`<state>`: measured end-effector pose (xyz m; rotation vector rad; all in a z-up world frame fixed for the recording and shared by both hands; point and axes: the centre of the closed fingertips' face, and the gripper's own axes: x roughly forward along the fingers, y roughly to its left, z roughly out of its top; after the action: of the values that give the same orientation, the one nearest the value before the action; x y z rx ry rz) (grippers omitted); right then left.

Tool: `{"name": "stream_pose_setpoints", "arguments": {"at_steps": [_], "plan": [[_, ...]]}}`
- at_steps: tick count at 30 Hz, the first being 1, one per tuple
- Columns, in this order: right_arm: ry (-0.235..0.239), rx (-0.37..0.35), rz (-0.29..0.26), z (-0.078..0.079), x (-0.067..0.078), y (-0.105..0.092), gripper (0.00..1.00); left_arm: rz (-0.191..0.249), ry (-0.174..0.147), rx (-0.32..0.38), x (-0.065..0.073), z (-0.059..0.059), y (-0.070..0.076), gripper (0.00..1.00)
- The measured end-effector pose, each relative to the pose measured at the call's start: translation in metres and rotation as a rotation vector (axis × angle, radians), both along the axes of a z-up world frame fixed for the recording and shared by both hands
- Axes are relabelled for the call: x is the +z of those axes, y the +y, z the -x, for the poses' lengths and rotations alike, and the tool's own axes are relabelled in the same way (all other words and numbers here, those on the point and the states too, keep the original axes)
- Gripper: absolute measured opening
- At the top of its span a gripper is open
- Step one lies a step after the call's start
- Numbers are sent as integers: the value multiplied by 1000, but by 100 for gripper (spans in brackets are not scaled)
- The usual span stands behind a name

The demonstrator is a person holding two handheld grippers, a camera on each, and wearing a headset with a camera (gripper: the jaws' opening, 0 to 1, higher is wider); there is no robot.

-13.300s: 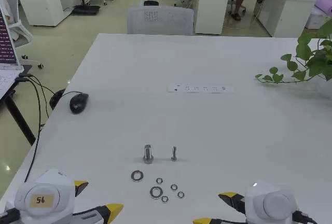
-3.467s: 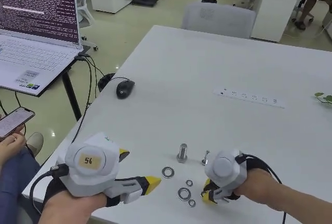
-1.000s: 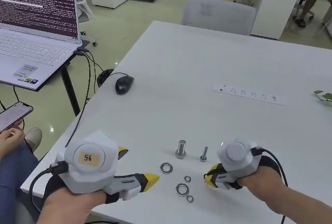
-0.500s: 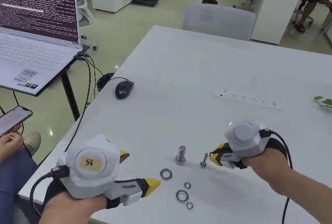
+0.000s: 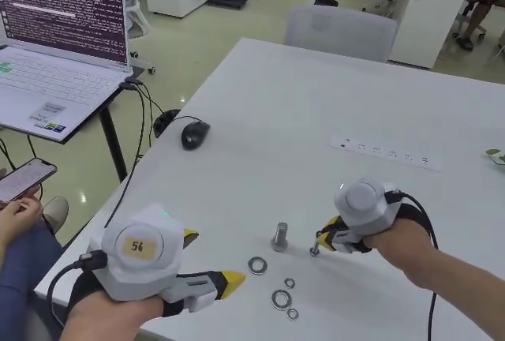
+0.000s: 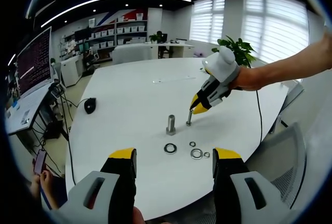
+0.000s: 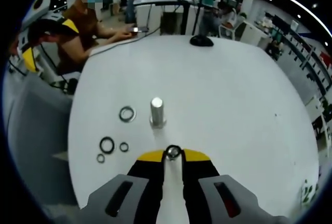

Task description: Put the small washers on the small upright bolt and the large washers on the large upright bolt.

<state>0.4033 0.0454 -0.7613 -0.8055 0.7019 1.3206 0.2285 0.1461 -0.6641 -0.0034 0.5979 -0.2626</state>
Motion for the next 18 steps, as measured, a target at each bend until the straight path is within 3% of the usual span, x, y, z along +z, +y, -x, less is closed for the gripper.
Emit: {"name": "stream_pose_setpoints", "arguments": {"at_steps": [18], "plan": [[1, 8, 44, -3, -6, 1, 13, 0, 0, 12, -1, 2, 4, 59]]}}
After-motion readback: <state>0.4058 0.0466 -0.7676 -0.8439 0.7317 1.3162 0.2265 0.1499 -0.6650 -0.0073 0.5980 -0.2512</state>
